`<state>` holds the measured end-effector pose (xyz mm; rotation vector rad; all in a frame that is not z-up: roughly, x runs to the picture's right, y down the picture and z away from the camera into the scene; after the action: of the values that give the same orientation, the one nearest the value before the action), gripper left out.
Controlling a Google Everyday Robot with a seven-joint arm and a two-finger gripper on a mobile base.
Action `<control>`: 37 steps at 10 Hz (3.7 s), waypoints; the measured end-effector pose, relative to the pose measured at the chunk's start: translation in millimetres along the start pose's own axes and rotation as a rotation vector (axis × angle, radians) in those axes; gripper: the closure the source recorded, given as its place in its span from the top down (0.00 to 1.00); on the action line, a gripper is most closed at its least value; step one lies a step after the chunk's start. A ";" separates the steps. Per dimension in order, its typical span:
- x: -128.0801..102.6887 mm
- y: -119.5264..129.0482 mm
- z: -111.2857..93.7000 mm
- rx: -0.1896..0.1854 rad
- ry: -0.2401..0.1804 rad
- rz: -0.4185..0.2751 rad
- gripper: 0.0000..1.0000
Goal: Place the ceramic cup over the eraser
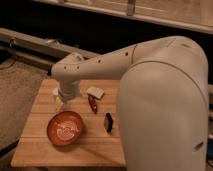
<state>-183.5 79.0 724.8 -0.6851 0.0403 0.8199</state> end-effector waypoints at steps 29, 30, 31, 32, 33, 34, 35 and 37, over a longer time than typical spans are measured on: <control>-144.9 -38.5 96.2 0.088 0.049 -0.230 0.80; -148.5 -38.9 99.7 0.088 0.056 -0.237 0.80; -149.5 -38.2 105.2 0.086 0.069 -0.243 0.80; -152.4 -37.1 110.5 0.084 0.075 -0.249 0.80; -150.7 -38.3 115.5 0.083 0.089 -0.253 0.80; -151.2 -38.6 120.2 0.080 0.095 -0.258 0.77; -150.8 -38.7 122.4 0.077 0.100 -0.261 0.68; -150.9 -37.8 123.6 0.073 0.104 -0.266 0.48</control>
<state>-289.8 32.5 886.1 -0.6480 0.0711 0.5243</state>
